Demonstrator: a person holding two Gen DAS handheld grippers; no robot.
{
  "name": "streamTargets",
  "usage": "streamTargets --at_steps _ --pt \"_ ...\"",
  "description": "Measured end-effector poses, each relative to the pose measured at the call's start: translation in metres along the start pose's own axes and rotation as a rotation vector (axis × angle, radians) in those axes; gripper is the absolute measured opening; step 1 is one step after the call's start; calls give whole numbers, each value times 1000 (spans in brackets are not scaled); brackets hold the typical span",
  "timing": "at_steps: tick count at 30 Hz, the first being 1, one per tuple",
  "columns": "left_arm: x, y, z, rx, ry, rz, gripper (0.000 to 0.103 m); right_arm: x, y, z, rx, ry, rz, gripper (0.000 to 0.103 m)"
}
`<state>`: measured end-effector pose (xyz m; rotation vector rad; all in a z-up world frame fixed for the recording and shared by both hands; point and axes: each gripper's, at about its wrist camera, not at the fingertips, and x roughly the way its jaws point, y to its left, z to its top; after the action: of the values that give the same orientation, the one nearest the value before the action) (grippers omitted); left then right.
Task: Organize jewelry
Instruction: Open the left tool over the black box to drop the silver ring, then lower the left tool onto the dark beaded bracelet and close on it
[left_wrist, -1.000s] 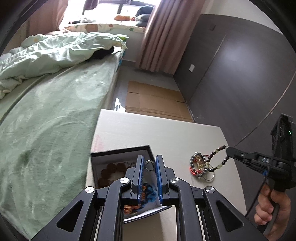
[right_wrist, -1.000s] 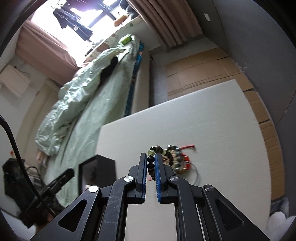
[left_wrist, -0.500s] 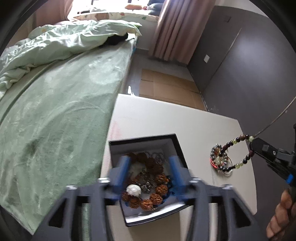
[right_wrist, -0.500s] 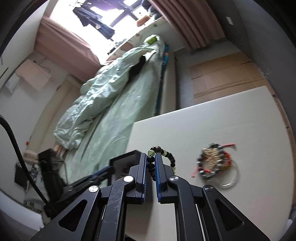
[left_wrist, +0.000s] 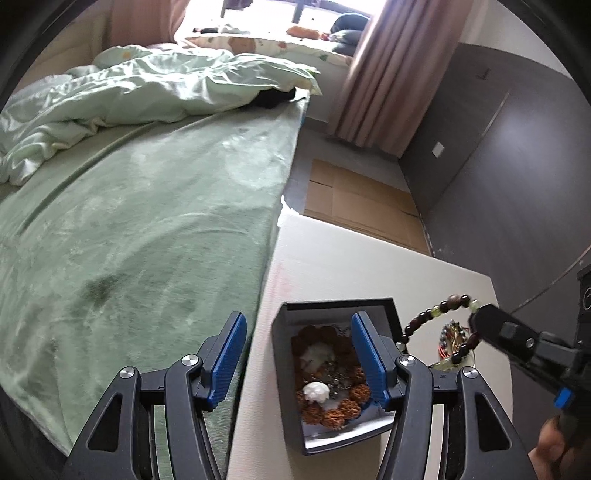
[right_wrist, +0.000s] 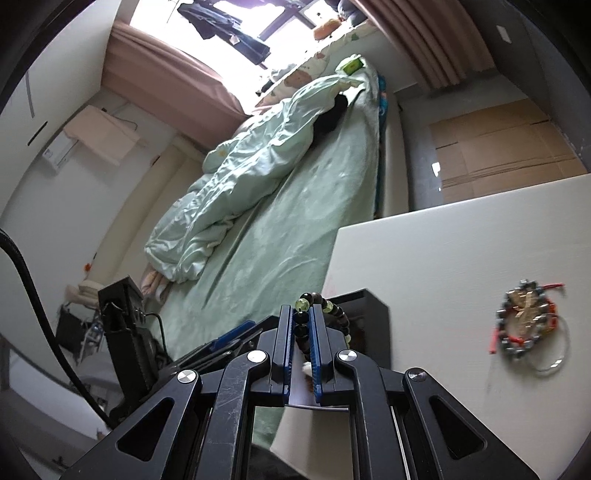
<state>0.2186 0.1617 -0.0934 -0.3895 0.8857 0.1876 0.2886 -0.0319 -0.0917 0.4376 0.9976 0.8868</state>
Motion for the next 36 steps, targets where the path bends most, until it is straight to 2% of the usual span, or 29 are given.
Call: streamTargets --at_steps 3,5,7,8,9,10,16,19,21,22,24,29,32,36 --pt "0 6 1 -20 -2 8 61 13 3 0 2 25 4 10" --pt "-1 9 2 -32 -3 14 65 22 7 0 -15 60 -29 10" --pt "-1 12 3 -38 -7 15 70 27 8 0 -24 95 -78 26" --pt "-1 12 3 -39 -11 14 70 28 6 -1 -22 103 -99 54" --pt "-2 11 3 -38 -15 12 71 26 4 -1 -22 97 -108 63" --pt "-2 10 3 -36 -16 11 71 23 3 0 -24 88 -119 66" --pt "-1 -4 0 1 -11 -18 74 -5 -10 3 -21 54 -165 67" --pt "-2 -14 -2 17 -15 -47 87 -18 -21 3 7 37 -198 67" --pt "-4 -20 -3 33 -24 -52 91 -30 -27 4 13 14 -242 68" --pt "-5 -26 -3 47 -30 -55 94 -33 -29 6 14 3 -253 69" --pt "-6 -34 -4 69 -32 -66 95 -46 -32 7 17 -30 -278 83" --pt "-5 -56 -6 110 -27 -103 103 -69 -44 8 50 -85 -324 95" --pt "-3 -71 -6 126 -19 -128 103 -86 -60 10 98 -110 -391 96" --pt "4 -91 -6 173 1 -132 103 -103 -82 9 161 -127 -420 96"
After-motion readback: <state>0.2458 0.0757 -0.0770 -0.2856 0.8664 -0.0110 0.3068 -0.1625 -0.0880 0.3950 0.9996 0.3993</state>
